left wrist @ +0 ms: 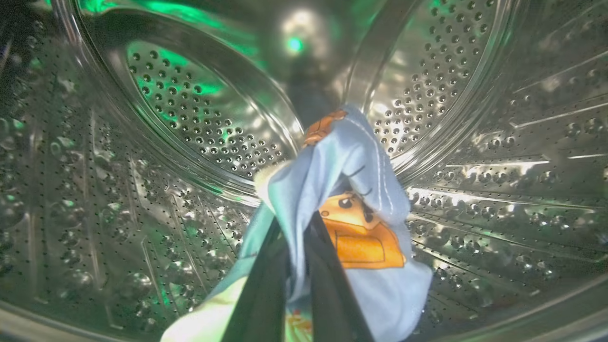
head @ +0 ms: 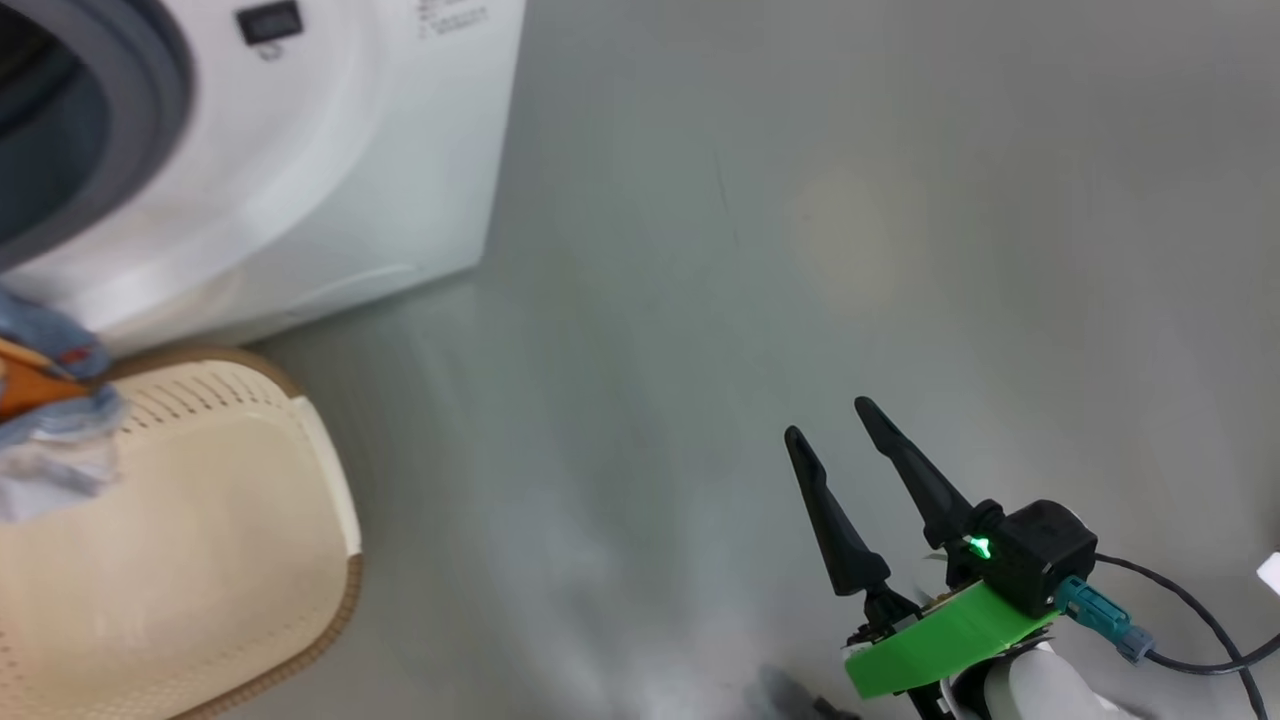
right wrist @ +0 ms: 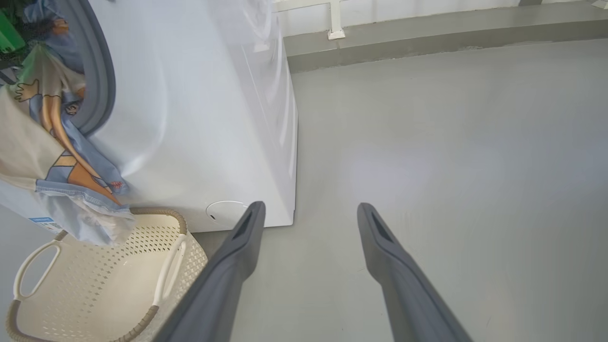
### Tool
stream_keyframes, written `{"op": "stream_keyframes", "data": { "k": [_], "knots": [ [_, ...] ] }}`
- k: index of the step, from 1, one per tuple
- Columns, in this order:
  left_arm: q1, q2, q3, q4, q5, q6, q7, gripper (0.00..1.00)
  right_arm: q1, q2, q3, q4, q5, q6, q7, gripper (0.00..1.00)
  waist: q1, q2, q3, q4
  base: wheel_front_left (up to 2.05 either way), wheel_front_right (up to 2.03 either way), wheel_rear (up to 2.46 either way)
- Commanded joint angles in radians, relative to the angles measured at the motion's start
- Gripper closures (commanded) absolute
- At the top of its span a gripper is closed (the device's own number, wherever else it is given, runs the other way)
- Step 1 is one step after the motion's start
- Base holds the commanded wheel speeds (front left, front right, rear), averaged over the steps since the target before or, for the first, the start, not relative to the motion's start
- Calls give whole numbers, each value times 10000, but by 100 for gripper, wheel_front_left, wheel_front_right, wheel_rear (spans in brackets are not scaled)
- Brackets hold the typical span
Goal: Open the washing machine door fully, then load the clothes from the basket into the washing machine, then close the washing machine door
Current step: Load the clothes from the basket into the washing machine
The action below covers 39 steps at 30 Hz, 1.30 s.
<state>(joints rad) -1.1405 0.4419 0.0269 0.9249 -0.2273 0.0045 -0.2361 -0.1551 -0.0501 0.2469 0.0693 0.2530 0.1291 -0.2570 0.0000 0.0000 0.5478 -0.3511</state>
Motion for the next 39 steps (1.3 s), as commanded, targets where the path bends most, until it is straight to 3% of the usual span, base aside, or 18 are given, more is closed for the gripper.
{"op": "stream_keyframes", "data": {
  "k": [1,11,20,24,30,32,33,34,35,39],
  "knots": [
    [-451,599,79,7,158,74,8,100,-41,-9,228,-313,-78,16,-48,0,0,0,827,-428,0,0,0],
    [-2632,849,-377,912,531,212,-68,100,179,-158,317,-687,-104,16,-48,0,0,0,1620,-350,0,0,0],
    [-4116,681,-849,1002,887,369,-234,100,397,-291,320,-1013,-19,16,-48,0,0,0,1983,-205,0,0,0],
    [-4217,534,-862,1010,872,487,-251,100,471,-307,311,-1044,2,16,-48,0,0,0,1968,-86,0,0,0],
    [-4094,309,-996,2264,809,520,-7,98,530,-283,346,-881,-2,16,-48,0,0,0,1665,80,0,0,0],
    [-4056,240,-1026,2656,780,567,176,77,529,-290,352,-804,2,16,-48,0,0,0,1503,127,0,0,0],
    [-4043,205,-1020,2837,748,612,305,72,522,-294,349,-768,9,16,-48,0,0,0,1426,149,0,0,0],
    [-4021,167,-1002,2966,706,667,403,19,507,-294,335,-735,8,16,-48,0,0,0,1343,177,0,0,0],
    [-3972,135,-1019,3065,702,733,467,0,497,-291,316,-702,11,16,-48,0,0,0,1247,207,0,0,0],
    [-3646,-58,-983,3338,589,1081,636,0,485,-323,283,-572,25,16,-48,0,0,0,822,337,0,0,0]
  ]
}}
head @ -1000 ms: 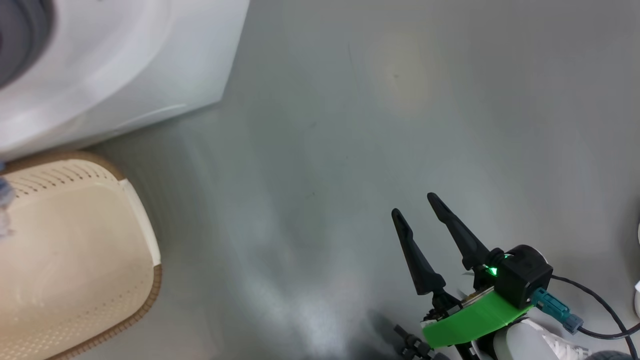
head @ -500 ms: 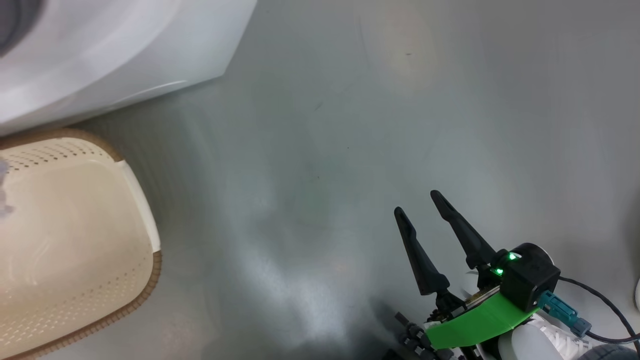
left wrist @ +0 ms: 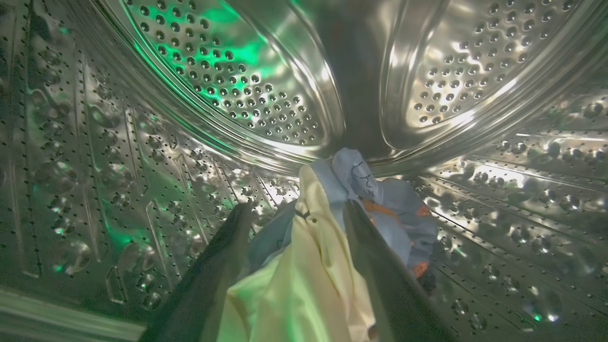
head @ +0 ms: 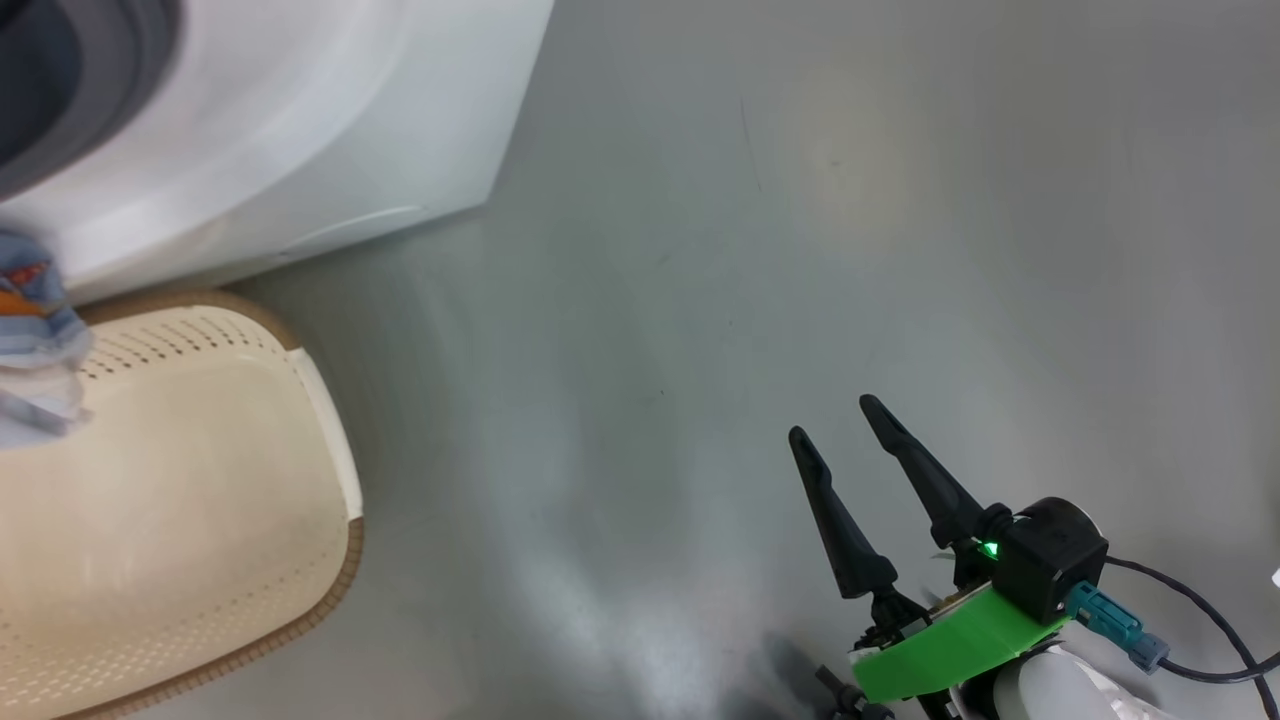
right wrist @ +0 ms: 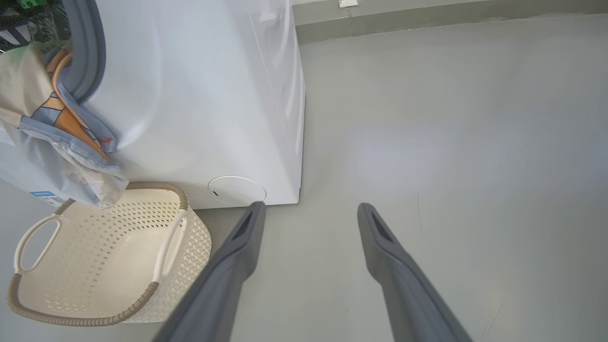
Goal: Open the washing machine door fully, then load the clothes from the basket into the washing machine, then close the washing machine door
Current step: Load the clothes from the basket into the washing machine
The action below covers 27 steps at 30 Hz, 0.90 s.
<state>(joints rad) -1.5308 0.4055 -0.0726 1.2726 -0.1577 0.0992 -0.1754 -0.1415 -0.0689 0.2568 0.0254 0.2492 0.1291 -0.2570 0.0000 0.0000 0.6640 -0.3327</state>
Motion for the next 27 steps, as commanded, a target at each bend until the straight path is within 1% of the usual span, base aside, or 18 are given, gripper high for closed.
{"op": "stream_keyframes", "data": {
  "k": [1,10,12,15,18,20,27],
  "knots": [
    [371,224,34,-91,-160,187,67,0,341,-151,167,-100,53,16,-48,0,0,0,-448,199,0,0,0],
    [1563,-564,248,46,-610,580,-574,0,271,-195,87,121,51,16,-48,0,0,0,-1481,652,0,0,0],
    [1896,-845,314,40,-753,625,-728,0,295,-206,54,197,51,16,-48,0,0,0,-1788,825,0,0,0],
    [2127,-1017,371,9,-856,651,-789,0,301,-216,31,250,48,16,-48,0,0,0,-1982,952,0,0,0],
    [2572,-1268,365,-76,-920,618,-839,0,322,-228,-40,307,49,16,-48,0,0,0,-2296,1162,0,0,0],
    [2914,-1502,360,-221,-979,488,-853,0,347,-249,-126,348,40,16,-48,0,0,0,-2506,1331,0,0,0],
    [4630,-2254,569,-1914,-1163,208,-861,0,290,-359,-812,237,-158,16,-48,0,0,0,-3032,2029,0,0,0]
  ]
}}
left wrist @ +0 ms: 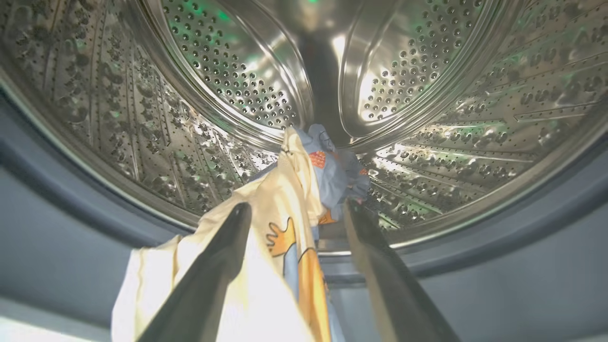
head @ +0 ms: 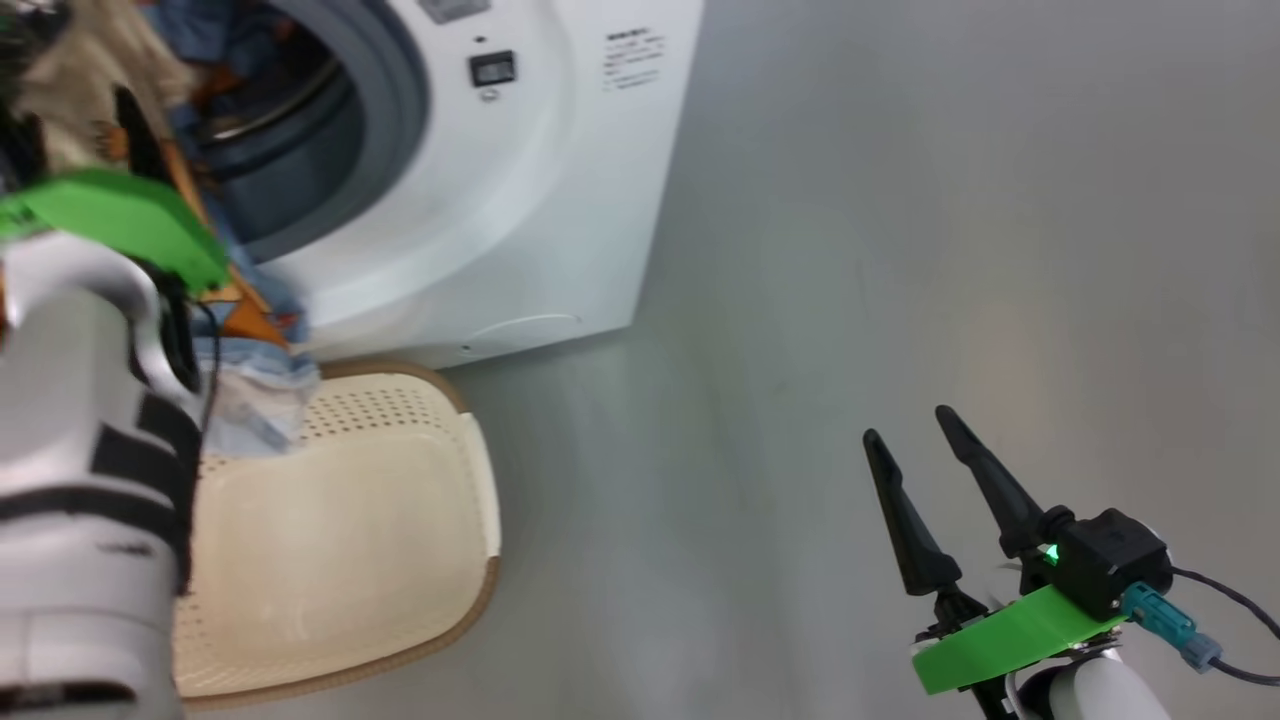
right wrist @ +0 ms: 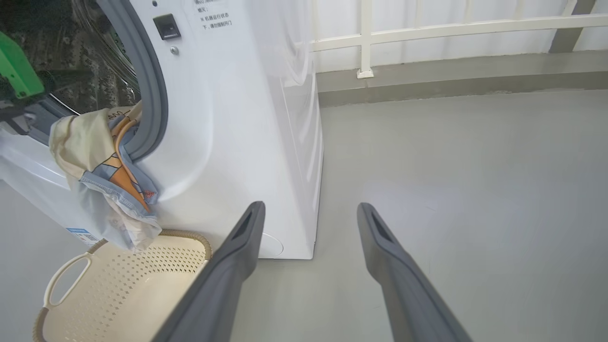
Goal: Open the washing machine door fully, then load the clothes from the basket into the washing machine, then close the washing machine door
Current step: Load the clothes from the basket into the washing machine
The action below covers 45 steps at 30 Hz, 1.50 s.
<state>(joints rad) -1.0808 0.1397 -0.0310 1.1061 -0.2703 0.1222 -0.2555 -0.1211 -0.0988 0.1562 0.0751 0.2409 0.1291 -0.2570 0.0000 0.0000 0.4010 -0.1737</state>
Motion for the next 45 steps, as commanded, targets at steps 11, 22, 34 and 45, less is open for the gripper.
{"op": "stream_keyframes", "data": {
  "k": [11,22,34,45],
  "knots": [
    [3606,-584,386,-3720,191,-492,-61,0,138,-174,-667,-420,-312,16,-48,0,0,0,-843,1666,0,0,0],
    [6056,-871,5,-5703,276,-613,-62,0,190,-442,-686,-545,-414,16,-48,0,0,0,-885,2359,0,0,0],
    [7381,-890,123,-7024,-56,-502,-62,0,-73,-519,-623,-669,-391,16,-48,0,0,0,-297,2357,0,0,0],
    [8839,-893,344,-8374,-616,-297,-41,0,-118,-525,-631,-688,-380,16,-48,0,0,0,-38,2250,0,0,0]
  ]
}}
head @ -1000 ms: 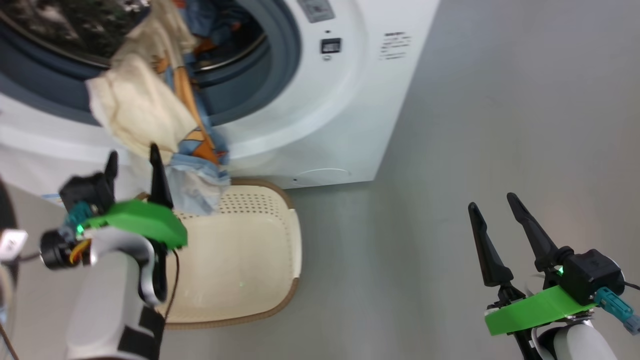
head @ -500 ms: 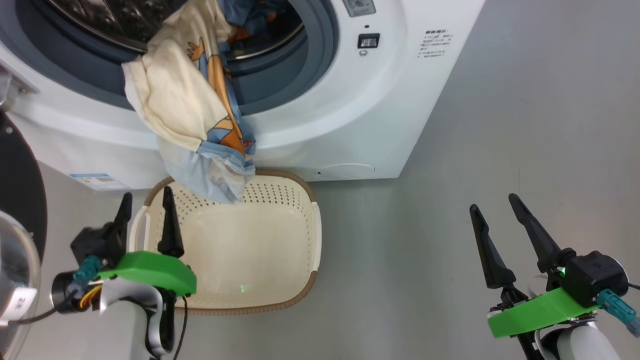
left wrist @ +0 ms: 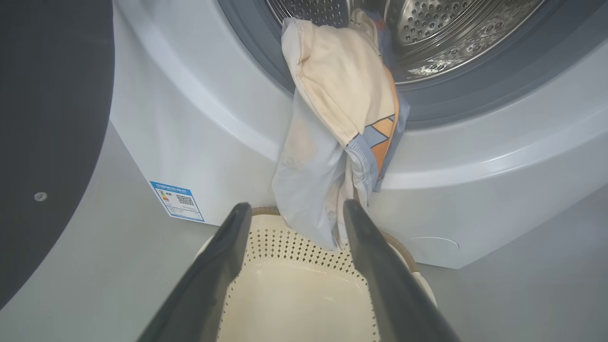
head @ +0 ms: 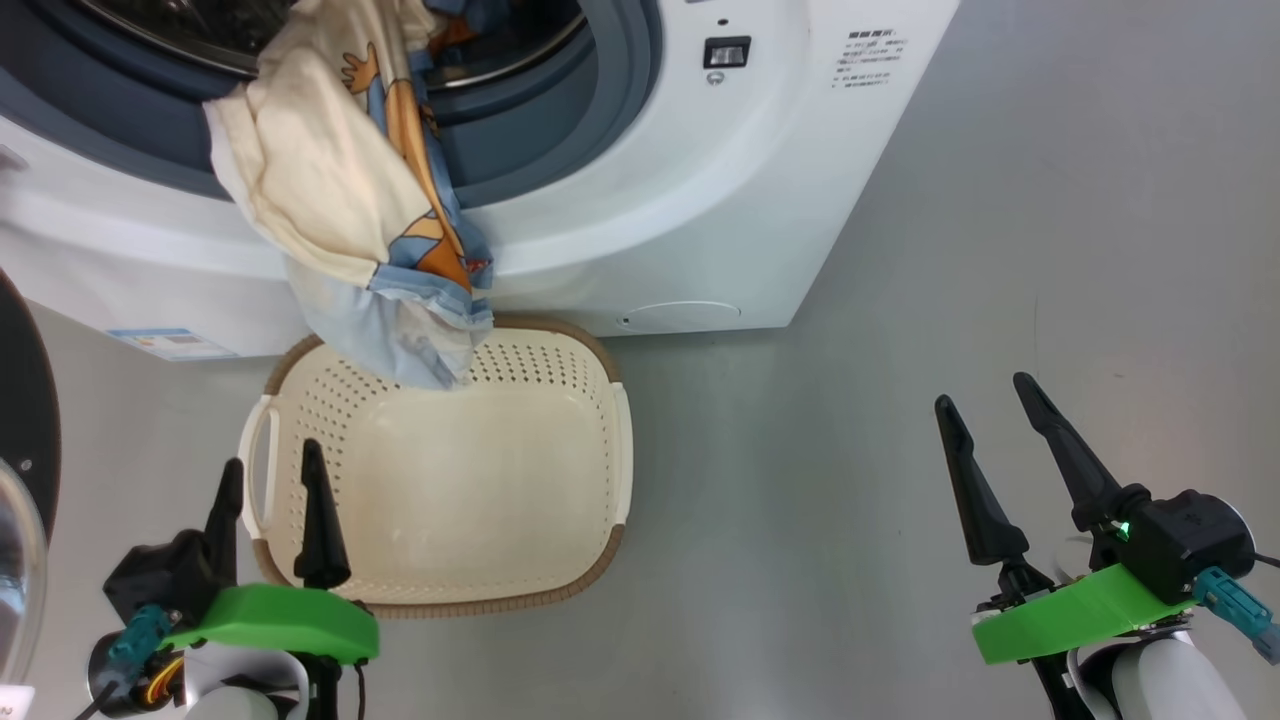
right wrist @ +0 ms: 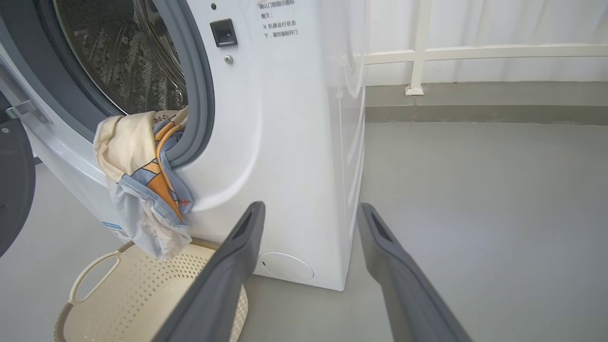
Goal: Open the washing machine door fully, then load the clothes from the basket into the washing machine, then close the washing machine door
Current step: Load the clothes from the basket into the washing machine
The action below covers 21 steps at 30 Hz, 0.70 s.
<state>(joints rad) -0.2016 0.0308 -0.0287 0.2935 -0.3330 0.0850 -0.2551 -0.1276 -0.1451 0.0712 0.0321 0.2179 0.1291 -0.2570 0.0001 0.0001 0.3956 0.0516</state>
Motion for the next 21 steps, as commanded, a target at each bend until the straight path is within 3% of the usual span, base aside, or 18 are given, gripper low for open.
{"op": "stream_keyframes", "data": {
  "k": [1,9,21],
  "knots": [
    [90,196,320,-293,-83,93,-22,0,-60,-65,224,-257,-151,16,-48,0,-1,-1,52,-8,0,0,0],
    [-486,209,354,-108,-456,160,46,0,-400,-149,439,-346,-157,16,-48,0,-1,-1,691,-212,0,0,0],
    [-3143,408,286,1540,-552,-86,5,0,-1198,-242,796,-488,-133,16,-48,0,-1,-1,2297,-756,0,0,0]
  ]
}}
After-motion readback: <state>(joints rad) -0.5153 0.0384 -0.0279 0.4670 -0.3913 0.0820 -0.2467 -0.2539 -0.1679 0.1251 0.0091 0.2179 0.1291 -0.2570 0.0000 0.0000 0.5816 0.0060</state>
